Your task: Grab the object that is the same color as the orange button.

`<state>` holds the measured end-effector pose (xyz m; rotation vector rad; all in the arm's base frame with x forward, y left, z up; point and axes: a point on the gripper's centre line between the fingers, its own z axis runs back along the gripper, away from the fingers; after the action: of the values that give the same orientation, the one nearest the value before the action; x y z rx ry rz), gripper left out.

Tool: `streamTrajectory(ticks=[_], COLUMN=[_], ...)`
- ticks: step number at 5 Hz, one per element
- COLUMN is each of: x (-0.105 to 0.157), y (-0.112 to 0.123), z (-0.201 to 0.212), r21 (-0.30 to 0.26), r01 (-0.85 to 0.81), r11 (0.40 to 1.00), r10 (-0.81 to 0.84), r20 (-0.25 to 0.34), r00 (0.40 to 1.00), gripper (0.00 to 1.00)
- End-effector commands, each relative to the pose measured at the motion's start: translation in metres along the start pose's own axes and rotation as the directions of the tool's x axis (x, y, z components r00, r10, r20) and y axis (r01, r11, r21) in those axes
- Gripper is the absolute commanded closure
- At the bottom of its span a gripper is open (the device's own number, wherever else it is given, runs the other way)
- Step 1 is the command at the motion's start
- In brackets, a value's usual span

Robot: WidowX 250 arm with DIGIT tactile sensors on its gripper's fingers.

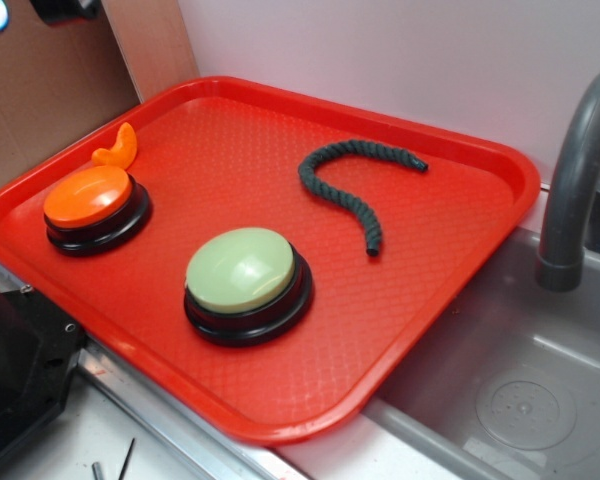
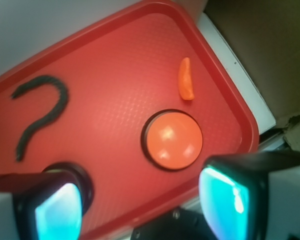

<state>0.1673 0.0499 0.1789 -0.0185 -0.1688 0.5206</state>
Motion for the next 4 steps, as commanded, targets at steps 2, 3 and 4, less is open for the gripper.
streamTrajectory(ticks=[2, 3, 4], x=[0.036, 0.044, 0.041], y=[0.051, 0.058, 0.066], z=[-0.1, -0.132, -0.148], r21=[0.053, 0.071, 0.009], r01=[-0.132, -0.178, -0.189], r11=[0.99, 0.981, 0.982], r10=[0.135, 0.185, 0.189], r20=[-0.07, -0.094, -0.14], r00=[0.988, 0.978, 0.972], gripper=[0.0, 0.0, 0.0])
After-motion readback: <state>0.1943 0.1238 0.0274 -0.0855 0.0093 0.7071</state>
